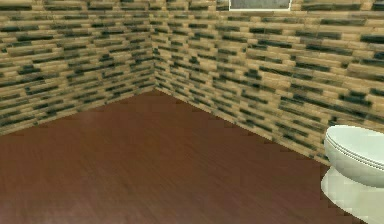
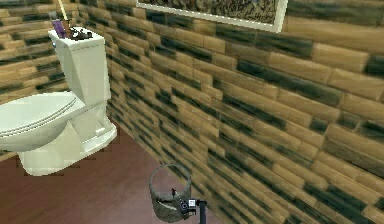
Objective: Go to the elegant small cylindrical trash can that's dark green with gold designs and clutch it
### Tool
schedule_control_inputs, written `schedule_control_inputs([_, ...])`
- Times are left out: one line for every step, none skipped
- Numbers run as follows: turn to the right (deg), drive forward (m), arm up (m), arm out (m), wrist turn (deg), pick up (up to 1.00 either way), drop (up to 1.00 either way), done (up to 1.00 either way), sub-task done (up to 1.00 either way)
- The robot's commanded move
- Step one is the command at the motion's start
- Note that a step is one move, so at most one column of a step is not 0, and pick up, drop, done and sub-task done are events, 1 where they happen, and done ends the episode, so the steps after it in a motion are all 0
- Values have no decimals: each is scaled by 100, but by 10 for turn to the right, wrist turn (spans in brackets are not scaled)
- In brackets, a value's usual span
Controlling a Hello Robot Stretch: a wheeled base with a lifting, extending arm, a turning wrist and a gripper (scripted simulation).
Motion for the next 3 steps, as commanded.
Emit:
schedule_control_inputs([0,0,0,0,0,100,0,0,0])
schedule_control_inputs([0,0,10,0,0,0,0,0,0])
schedule_control_inputs([0,0,0,0,0,0,0,100,0])
